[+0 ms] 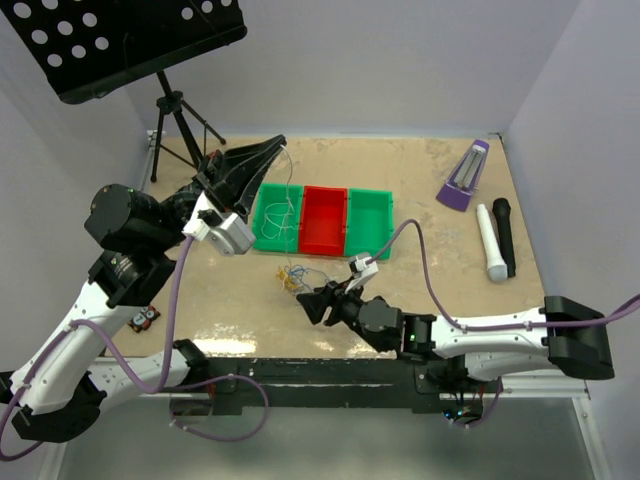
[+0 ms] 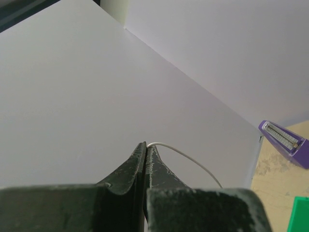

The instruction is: Untangle the cables

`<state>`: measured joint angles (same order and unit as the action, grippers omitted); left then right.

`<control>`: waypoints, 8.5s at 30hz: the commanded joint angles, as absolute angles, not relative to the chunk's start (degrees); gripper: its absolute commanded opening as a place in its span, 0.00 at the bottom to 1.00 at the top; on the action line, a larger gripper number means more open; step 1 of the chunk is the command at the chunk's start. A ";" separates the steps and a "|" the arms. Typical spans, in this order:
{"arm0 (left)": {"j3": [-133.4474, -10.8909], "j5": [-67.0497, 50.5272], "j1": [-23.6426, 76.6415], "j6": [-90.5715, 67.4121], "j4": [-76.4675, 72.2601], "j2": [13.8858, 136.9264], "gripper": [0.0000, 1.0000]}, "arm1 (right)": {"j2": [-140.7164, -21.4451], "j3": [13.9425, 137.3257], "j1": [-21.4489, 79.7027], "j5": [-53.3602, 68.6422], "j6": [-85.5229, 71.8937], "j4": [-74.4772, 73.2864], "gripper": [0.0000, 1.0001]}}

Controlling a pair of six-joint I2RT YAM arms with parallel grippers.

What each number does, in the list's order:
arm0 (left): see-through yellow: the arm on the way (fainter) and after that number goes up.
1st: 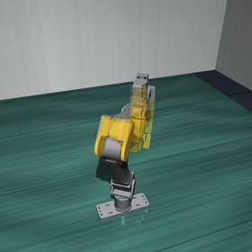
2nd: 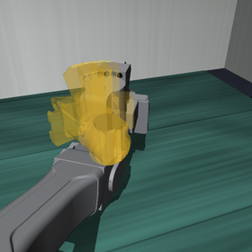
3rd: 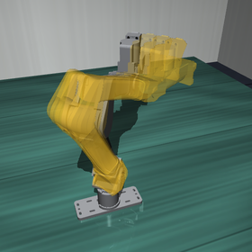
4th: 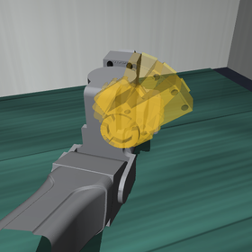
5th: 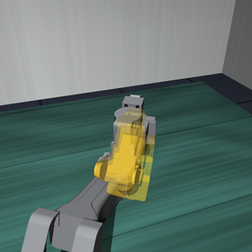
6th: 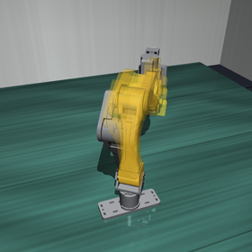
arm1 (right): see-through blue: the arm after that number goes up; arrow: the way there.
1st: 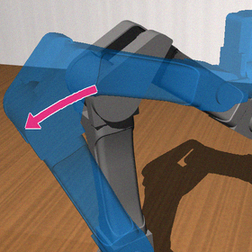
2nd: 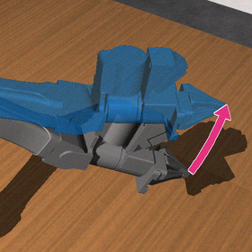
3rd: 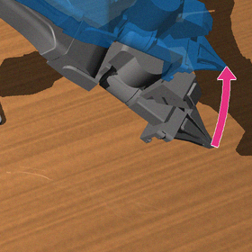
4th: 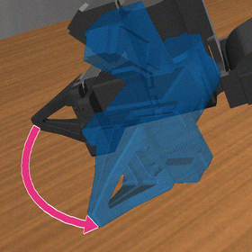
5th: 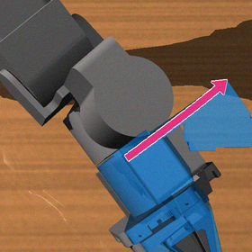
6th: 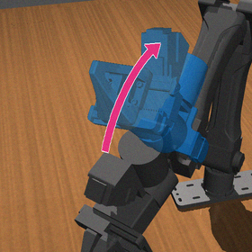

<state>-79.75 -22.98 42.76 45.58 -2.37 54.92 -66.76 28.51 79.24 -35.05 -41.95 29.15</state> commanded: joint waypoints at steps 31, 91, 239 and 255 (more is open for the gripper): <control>-79.28 -24.70 42.80 44.65 -4.48 54.32 0.00 | -68.29 27.86 76.47 -32.08 -43.94 33.05 0.30; -92.71 -17.58 42.89 54.49 -9.32 57.04 0.00 | -85.60 27.25 76.29 -33.40 -58.35 24.44 0.00; -48.51 -28.55 42.37 9.32 3.17 46.05 0.69 | -63.81 60.29 67.32 -21.89 -21.88 20.74 0.00; -51.24 -34.98 41.22 -1.93 -2.73 48.08 0.00 | -61.09 57.31 67.32 -23.29 -22.94 20.40 0.13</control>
